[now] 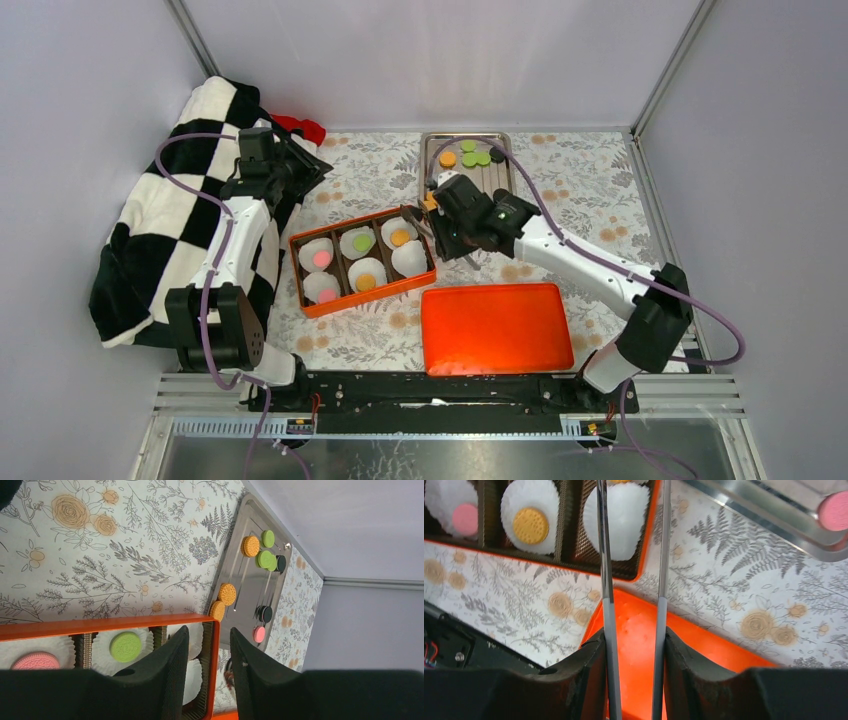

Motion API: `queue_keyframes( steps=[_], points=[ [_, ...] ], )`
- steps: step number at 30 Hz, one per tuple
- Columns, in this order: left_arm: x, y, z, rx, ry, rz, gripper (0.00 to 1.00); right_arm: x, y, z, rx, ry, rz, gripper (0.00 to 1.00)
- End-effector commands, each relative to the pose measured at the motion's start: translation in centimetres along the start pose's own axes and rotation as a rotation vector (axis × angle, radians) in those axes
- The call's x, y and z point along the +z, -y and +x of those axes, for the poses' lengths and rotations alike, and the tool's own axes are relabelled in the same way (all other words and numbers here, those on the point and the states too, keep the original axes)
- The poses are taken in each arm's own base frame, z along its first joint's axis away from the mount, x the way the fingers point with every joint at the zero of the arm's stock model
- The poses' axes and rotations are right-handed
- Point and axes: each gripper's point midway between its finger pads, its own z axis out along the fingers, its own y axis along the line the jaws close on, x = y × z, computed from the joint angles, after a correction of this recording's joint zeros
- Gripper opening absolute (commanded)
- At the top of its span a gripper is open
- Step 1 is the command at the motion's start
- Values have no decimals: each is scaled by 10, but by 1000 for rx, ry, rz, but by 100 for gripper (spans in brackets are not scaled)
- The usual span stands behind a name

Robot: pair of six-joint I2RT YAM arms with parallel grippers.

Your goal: Pack the cookies

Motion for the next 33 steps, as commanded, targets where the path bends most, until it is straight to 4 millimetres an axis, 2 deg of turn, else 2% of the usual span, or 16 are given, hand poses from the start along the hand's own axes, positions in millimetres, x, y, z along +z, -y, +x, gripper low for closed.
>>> queue_keyframes(
  steps=[1,5,9,13,16,18,22,25,29,33],
  points=[
    [-9,10,-10,10,32,20,41,-9,-12,20,-40,-37,-46,13],
    [-13,12,-11,15,39,24,41,2,-26,40,-59,-82,-97,14],
    [-15,13,-11,23,42,27,41,14,-26,53,-64,-119,-95,14],
    [-14,11,-12,24,43,22,41,16,-25,60,-65,-130,-92,15],
    [-13,12,-11,23,38,27,41,15,-18,63,-63,-132,-62,23],
    [-13,13,-11,24,35,33,41,15,-14,67,-64,-137,-45,36],
    [-13,14,-10,30,33,40,41,18,-9,76,-57,-147,-30,50],
    [-15,16,-11,34,38,46,42,21,-7,86,-57,-169,-26,52],
    [-16,17,-11,41,41,52,42,25,-4,97,-45,-191,-20,59],
    [-16,17,-11,41,41,53,42,26,-4,100,-42,-186,-26,56]
  ],
)
